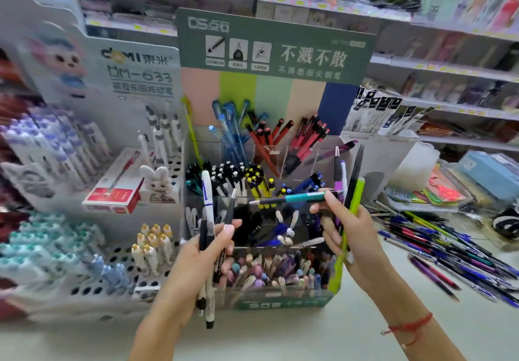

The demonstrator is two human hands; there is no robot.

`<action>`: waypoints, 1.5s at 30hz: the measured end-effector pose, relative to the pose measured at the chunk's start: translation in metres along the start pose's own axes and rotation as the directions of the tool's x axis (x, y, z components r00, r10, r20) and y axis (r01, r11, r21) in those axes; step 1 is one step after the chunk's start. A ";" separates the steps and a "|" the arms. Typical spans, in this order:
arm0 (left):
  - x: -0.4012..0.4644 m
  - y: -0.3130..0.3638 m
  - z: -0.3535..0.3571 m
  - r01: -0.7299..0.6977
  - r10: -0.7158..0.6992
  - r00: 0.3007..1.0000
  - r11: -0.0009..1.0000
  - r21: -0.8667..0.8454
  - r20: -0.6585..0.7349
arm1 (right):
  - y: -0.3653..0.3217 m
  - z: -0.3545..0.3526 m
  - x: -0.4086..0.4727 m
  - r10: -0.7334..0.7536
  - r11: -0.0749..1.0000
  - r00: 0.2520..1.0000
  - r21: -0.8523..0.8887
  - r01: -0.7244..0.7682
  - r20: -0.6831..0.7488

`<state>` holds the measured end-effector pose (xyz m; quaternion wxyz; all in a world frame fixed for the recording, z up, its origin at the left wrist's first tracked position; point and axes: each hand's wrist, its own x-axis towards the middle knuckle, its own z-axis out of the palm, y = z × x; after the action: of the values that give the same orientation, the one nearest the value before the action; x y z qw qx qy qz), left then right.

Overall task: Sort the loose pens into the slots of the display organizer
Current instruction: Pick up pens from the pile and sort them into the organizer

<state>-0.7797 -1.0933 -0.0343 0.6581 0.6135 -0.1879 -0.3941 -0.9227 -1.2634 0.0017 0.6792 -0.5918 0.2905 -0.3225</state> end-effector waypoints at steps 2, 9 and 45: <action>0.003 -0.002 -0.012 -0.033 0.035 0.990 0.999 0.012 -0.139 | 0.001 0.019 0.007 -0.137 0.986 0.990 -0.103 0.134 -0.030; 0.005 0.000 -0.039 -0.082 0.052 0.943 0.993 -0.080 -0.328 | -0.008 0.099 0.031 -0.422 0.780 0.892 -0.436 0.448 0.162; 0.006 0.005 -0.017 -0.153 0.107 0.914 0.984 -0.088 -0.391 | 0.010 0.103 0.007 0.428 0.859 0.679 -0.503 -0.099 0.597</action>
<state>-0.7623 -1.0875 -0.0343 0.7418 0.6251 -0.0723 -0.2317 -0.8373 -1.2050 0.0047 0.6294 -0.7531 0.1643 0.0985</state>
